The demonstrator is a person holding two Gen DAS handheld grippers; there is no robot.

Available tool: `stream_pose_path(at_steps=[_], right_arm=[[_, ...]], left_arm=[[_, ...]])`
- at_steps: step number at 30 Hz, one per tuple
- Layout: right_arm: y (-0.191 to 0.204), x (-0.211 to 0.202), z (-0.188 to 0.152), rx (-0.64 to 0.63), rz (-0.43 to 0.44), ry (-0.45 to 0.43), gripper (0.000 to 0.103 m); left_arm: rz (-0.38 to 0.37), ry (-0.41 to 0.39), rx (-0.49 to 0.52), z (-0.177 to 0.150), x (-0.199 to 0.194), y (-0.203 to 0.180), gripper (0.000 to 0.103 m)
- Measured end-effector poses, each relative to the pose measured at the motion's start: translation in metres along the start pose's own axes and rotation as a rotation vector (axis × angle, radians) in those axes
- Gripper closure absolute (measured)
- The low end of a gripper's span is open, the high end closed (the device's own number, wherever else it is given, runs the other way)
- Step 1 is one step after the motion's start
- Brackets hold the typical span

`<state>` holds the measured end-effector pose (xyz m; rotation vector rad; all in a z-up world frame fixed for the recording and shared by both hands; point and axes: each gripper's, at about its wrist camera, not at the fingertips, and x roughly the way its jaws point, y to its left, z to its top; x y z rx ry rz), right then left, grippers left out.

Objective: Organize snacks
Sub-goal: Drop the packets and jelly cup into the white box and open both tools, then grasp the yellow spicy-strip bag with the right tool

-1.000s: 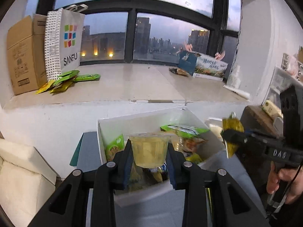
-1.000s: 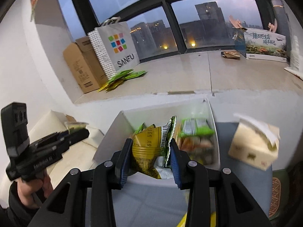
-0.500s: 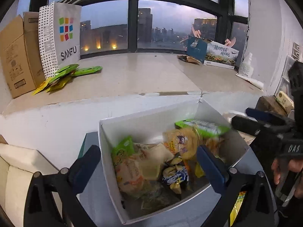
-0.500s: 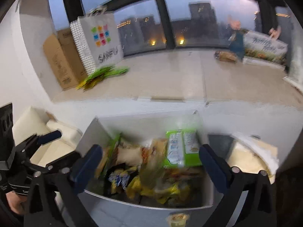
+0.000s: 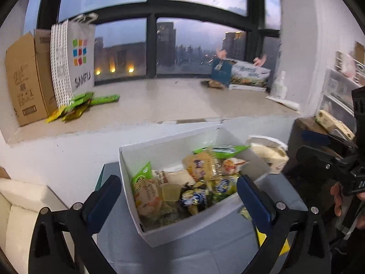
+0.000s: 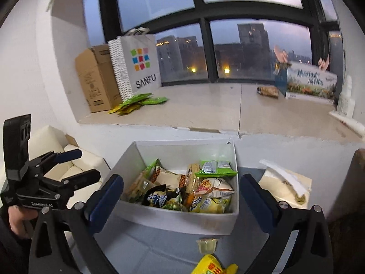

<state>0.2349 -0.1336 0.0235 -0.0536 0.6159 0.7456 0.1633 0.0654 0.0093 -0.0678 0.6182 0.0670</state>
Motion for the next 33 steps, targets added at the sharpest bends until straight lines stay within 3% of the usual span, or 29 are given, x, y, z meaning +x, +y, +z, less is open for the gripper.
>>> stream_pose_path(at_steps=[8, 14, 16, 22, 33], right_arm=[[0.006, -0.061, -0.029, -0.020, 0.035, -0.046, 0.000], [0.011, -0.090, -0.088, 0.025, 0.004, -0.060, 0.000], [0.011, -0.093, -0.120, 0.073, -0.004, -0.029, 0.000], [0.008, -0.074, -0.180, 0.126, -0.073, 0.137, 0.000], [-0.014, -0.001, -0.188, 0.143, -0.214, 0.319, 0.000]], left_arm=[[-0.095, -0.048, 0.013, -0.026, -0.058, -0.019, 0.000], [-0.141, -0.049, -0.063, -0.073, -0.085, -0.024, 0.000], [-0.144, -0.050, -0.076, -0.090, -0.092, -0.025, 0.000], [-0.134, -0.006, -0.100, -0.116, -0.093, -0.027, 0.000], [-0.128, 0.004, -0.141, -0.124, -0.093, -0.020, 0.000]])
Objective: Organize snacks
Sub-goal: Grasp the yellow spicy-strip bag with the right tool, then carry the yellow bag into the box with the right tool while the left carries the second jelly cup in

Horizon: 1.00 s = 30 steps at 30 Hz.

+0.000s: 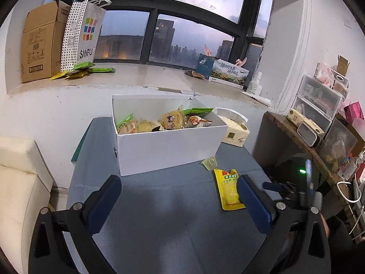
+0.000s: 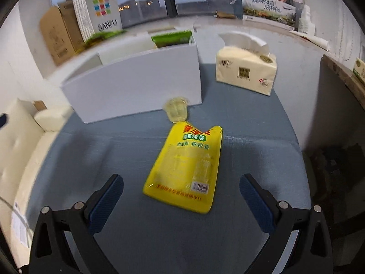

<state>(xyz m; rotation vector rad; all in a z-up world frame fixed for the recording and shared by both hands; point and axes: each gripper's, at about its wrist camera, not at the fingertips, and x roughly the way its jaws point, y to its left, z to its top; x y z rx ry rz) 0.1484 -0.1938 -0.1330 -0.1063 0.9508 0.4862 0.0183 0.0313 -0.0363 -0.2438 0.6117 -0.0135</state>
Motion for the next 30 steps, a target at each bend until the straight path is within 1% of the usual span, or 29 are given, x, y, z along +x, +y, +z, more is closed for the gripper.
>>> stream_pose_path(at_steps=[3, 5, 6, 9, 10, 11, 12, 13, 14, 15, 16, 19, 21, 23, 24, 26, 28, 30], right_arm=[[0.000, 0.021, 0.011, 0.001, -0.026, 0.022, 0.000], [-0.001, 0.033, 0.019, 0.005, -0.040, 0.017, 0.000], [-0.002, 0.041, 0.024, 0.011, -0.061, 0.033, 0.000], [-0.001, 0.063, 0.032, 0.015, -0.071, 0.070, 0.000], [-0.001, 0.069, 0.034, 0.014, -0.081, 0.088, 0.001], [0.000, 0.074, 0.034, 0.009, -0.088, 0.095, 0.005], [0.001, 0.079, 0.033, -0.004, -0.097, 0.103, 0.019], [0.005, 0.080, 0.031, -0.033, -0.127, 0.102, 0.029], [0.009, 0.077, 0.030, -0.065, -0.104, 0.093, 0.036], [0.010, 0.074, 0.030, -0.078, -0.087, 0.097, 0.051], [0.011, 0.072, 0.029, -0.086, -0.089, 0.101, 0.057], [0.006, 0.061, 0.022, -0.090, -0.037, 0.098, 0.064], [0.002, 0.050, 0.015, -0.092, -0.021, 0.088, 0.066], [-0.006, 0.032, 0.008, -0.059, 0.023, 0.056, 0.066], [-0.012, 0.017, 0.004, -0.042, 0.043, 0.034, 0.066], [-0.019, -0.005, -0.003, -0.022, 0.051, -0.001, 0.066], [-0.029, -0.031, -0.009, 0.000, 0.054, -0.038, 0.066], [-0.042, -0.052, -0.013, 0.024, 0.060, -0.066, 0.066]], left_arm=[[0.006, 0.006, 0.004, -0.002, 0.002, -0.001, 0.000], [0.000, 0.013, 0.000, -0.002, 0.004, -0.001, 0.000], [0.000, 0.021, 0.000, -0.003, 0.006, -0.001, 0.000], [0.002, 0.030, 0.002, -0.005, 0.008, -0.002, 0.000], [0.001, 0.033, 0.002, -0.005, 0.009, -0.002, 0.000], [0.002, 0.036, 0.002, -0.006, 0.011, -0.001, 0.000], [0.005, 0.040, 0.002, -0.007, 0.012, -0.001, 0.000], [0.007, 0.045, 0.001, -0.007, 0.013, -0.001, 0.000], [0.009, 0.050, 0.000, -0.008, 0.014, 0.000, 0.000], [0.009, 0.053, -0.002, -0.008, 0.015, 0.000, 0.000], [0.008, 0.057, -0.004, -0.009, 0.017, 0.000, 0.000], [0.003, 0.068, 0.014, -0.011, 0.025, -0.005, 0.000], [0.010, 0.068, 0.047, -0.013, 0.033, -0.013, 0.000], [0.022, 0.097, 0.080, -0.015, 0.052, -0.026, 0.000], [0.014, 0.106, 0.087, -0.016, 0.060, -0.030, 0.000], [-0.006, 0.122, 0.113, -0.015, 0.083, -0.046, 0.000], [0.016, 0.138, 0.149, -0.013, 0.105, -0.061, 0.000], [0.019, 0.145, 0.172, -0.010, 0.130, -0.077, 0.000]])
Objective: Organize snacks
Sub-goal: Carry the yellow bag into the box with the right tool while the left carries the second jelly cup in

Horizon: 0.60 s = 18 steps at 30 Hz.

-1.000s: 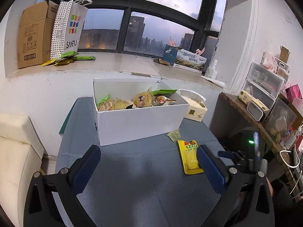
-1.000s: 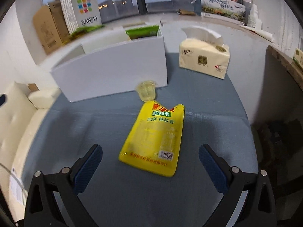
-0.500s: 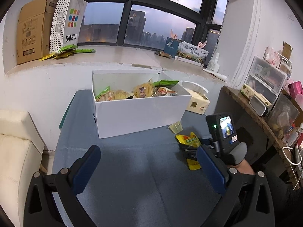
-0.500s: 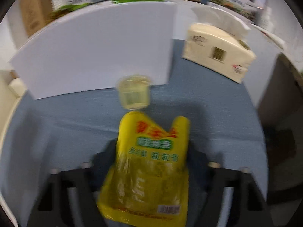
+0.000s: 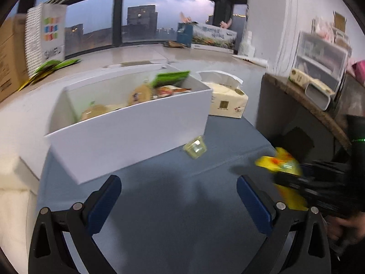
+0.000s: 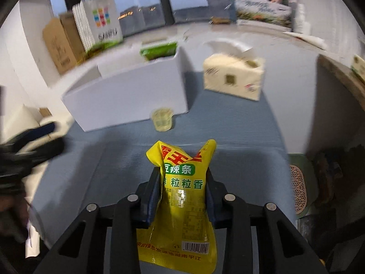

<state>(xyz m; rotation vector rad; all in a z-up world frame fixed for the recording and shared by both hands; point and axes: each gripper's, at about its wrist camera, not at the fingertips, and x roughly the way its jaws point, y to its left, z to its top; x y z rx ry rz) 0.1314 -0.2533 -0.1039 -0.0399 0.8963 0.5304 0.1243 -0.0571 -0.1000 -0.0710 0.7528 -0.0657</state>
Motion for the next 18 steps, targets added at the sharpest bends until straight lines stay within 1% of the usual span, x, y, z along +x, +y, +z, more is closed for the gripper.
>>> stream_pose_path(at_steps=[2, 4, 5, 8, 9, 11, 12, 13, 14, 15, 16, 18], right_arm=[[-0.014, -0.019, -0.001, 0.026, -0.005, -0.035, 0.066], [-0.027, -0.026, -0.002, 0.063, 0.010, -0.059, 0.066], [-0.032, -0.031, -0.004, 0.078, 0.009, -0.069, 0.066], [-0.044, -0.034, -0.009, 0.106, 0.007, -0.078, 0.066], [-0.046, -0.035, -0.011, 0.110, 0.012, -0.078, 0.066], [-0.048, -0.037, -0.014, 0.116, 0.010, -0.078, 0.066], [-0.049, -0.036, -0.015, 0.118, 0.011, -0.077, 0.066], [-0.050, -0.036, -0.016, 0.121, 0.014, -0.077, 0.066], [-0.050, -0.036, -0.016, 0.122, 0.017, -0.075, 0.066], [-0.050, -0.034, -0.016, 0.120, 0.017, -0.073, 0.066], [-0.049, -0.033, -0.016, 0.120, 0.018, -0.072, 0.066], [-0.050, -0.029, -0.018, 0.122, 0.028, -0.069, 0.066]], left_arm=[[-0.013, 0.013, -0.001, 0.008, 0.023, -0.010, 0.000], [-0.004, 0.011, 0.003, 0.014, 0.048, -0.019, 0.000], [0.018, 0.013, 0.007, 0.017, 0.062, -0.023, 0.000], [0.052, 0.088, -0.018, 0.024, 0.110, -0.026, 0.001], [0.054, 0.099, -0.025, 0.026, 0.119, -0.026, 0.001], [0.085, 0.111, -0.029, 0.027, 0.135, -0.027, 0.002], [0.089, 0.121, -0.036, 0.027, 0.142, -0.027, 0.009], [0.072, 0.132, -0.047, 0.027, 0.148, -0.026, 0.017], [0.063, 0.153, -0.055, 0.026, 0.153, -0.026, 0.039], [0.065, 0.166, -0.059, 0.026, 0.156, -0.025, 0.051], [0.071, 0.148, -0.053, 0.026, 0.155, -0.024, 0.053], [0.015, 0.154, -0.082, 0.024, 0.150, -0.018, 0.053]])
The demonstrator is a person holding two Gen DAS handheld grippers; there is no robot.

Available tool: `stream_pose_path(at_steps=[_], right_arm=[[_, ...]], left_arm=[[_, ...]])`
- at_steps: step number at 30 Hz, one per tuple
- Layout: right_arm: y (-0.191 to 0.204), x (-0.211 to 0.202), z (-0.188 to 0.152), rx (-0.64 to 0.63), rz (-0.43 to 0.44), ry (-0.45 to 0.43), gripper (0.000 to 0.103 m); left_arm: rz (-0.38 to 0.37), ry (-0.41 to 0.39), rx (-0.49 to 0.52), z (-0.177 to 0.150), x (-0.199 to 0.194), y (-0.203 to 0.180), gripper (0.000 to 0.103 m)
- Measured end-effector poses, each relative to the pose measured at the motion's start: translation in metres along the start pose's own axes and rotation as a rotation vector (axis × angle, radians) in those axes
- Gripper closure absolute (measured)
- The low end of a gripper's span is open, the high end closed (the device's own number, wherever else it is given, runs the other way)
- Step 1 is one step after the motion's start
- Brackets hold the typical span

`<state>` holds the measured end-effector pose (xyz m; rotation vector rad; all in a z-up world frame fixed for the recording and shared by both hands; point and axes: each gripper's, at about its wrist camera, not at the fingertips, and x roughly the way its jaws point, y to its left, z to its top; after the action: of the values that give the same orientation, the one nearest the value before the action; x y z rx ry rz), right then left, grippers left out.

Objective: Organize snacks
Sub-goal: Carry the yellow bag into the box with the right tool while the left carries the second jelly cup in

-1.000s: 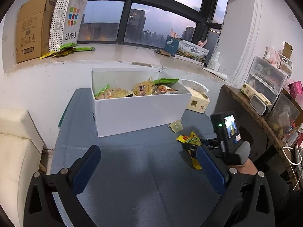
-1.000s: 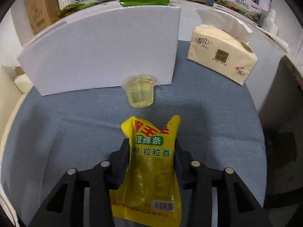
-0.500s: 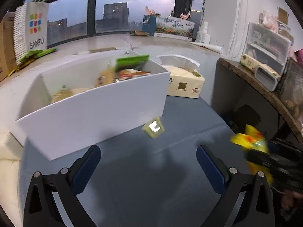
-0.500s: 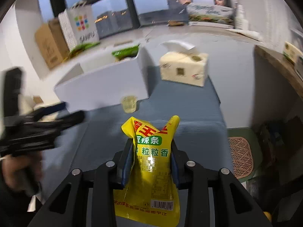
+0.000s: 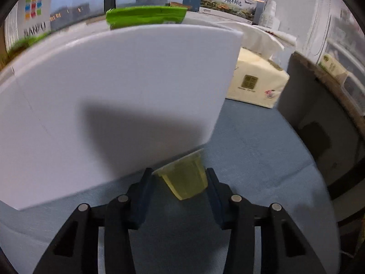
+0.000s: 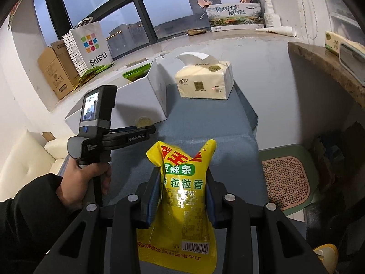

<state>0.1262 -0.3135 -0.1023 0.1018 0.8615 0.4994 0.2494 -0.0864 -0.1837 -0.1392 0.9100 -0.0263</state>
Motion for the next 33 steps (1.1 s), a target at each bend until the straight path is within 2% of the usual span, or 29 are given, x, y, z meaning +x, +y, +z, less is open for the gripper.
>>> stream_pose_path(at_steps=[5, 8, 11, 15, 22, 26, 28, 33], right_arm=[[0.005, 0.001, -0.002, -0.010, 0.006, 0.004, 0.066], [0.013, 0.005, -0.002, -0.021, 0.019, 0.009, 0.066], [0.024, 0.010, -0.002, -0.042, 0.041, 0.012, 0.066], [0.046, 0.019, 0.006, -0.074, 0.085, 0.017, 0.066], [0.103, 0.034, 0.053, -0.161, 0.179, -0.026, 0.066], [0.135, 0.050, 0.096, -0.217, 0.205, -0.067, 0.066], [0.148, 0.061, 0.120, -0.229, 0.209, -0.080, 0.066], [0.173, 0.097, 0.178, -0.241, 0.188, -0.089, 0.066]], left_arm=[[-0.078, -0.041, -0.032, -0.011, -0.033, 0.020, 0.053], [-0.126, -0.101, -0.047, -0.019, -0.072, 0.034, 0.053], [-0.134, -0.183, -0.039, -0.030, -0.122, 0.050, 0.053], [-0.133, -0.256, -0.080, -0.037, -0.175, 0.080, 0.053], [-0.079, -0.355, -0.138, -0.030, -0.227, 0.136, 0.053], [-0.068, -0.389, -0.141, 0.004, -0.231, 0.158, 0.053], [-0.081, -0.388, -0.151, 0.029, -0.222, 0.168, 0.053], [-0.051, -0.352, -0.147, 0.083, -0.184, 0.183, 0.053]])
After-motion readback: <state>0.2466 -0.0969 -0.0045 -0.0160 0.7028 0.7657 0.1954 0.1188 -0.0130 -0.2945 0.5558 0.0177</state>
